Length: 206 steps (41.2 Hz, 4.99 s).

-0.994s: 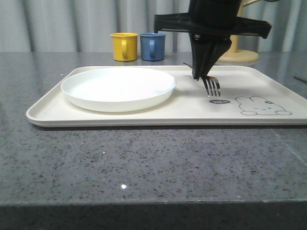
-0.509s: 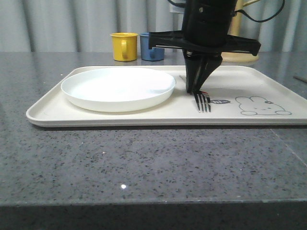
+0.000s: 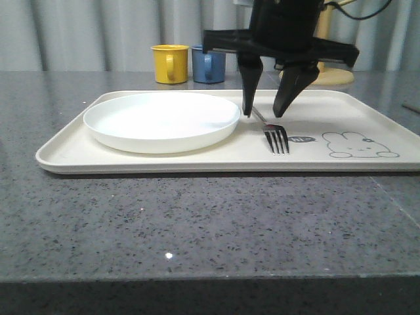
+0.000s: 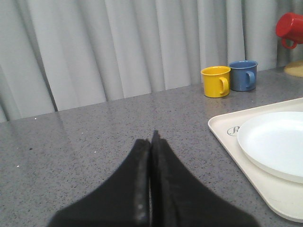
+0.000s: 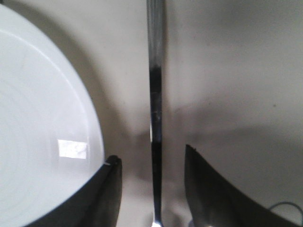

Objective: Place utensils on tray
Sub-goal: 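Lower the fork onto the tray beside the plate and release, then grasp the steel chopsticks with the right gripper, then place the chopsticks on the tray beside the fork and release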

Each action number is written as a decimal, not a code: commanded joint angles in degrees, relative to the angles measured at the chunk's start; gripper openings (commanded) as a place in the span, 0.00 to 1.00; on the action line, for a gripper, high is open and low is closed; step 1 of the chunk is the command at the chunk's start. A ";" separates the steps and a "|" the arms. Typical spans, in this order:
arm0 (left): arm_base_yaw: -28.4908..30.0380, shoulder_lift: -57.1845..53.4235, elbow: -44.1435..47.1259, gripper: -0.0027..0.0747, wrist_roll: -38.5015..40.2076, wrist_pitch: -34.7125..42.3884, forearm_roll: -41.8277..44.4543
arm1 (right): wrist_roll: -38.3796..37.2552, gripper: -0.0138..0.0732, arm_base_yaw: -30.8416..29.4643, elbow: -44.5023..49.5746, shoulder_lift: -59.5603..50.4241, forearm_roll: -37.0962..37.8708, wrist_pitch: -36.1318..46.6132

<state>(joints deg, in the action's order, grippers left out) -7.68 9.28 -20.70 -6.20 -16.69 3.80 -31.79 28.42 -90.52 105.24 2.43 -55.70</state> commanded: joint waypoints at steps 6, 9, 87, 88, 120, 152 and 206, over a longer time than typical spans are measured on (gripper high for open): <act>-0.48 0.59 -1.45 0.01 0.54 4.80 -0.30 | 5.46 0.57 -5.39 -1.83 -10.09 3.59 -2.70; -0.48 0.59 -1.45 0.01 0.54 4.80 -0.30 | 8.22 0.57 -8.85 -1.68 -11.99 3.54 -4.30; -0.48 0.59 -1.45 0.01 0.54 4.80 -0.30 | 29.38 0.14 -35.09 12.84 -15.22 -4.49 -5.42; -0.48 0.59 -1.45 0.01 0.54 4.80 -0.30 | 28.91 0.14 -35.04 12.23 -15.65 -4.49 -6.03; -0.48 0.59 -1.45 0.01 0.54 4.80 -0.30 | 14.20 0.14 -8.83 2.89 -7.97 -5.53 -9.22; -0.48 0.59 -1.45 0.01 0.54 4.80 -0.30 | 11.03 0.28 -7.74 2.89 -4.03 -6.62 -7.87; -0.48 0.59 -1.45 0.01 0.54 4.80 -0.30 | 33.23 0.55 -41.66 2.73 -9.52 1.74 -11.63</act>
<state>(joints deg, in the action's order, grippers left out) -7.68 9.28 -20.70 -6.20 -16.69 3.80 0.32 -11.60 -85.93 97.02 3.61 -69.41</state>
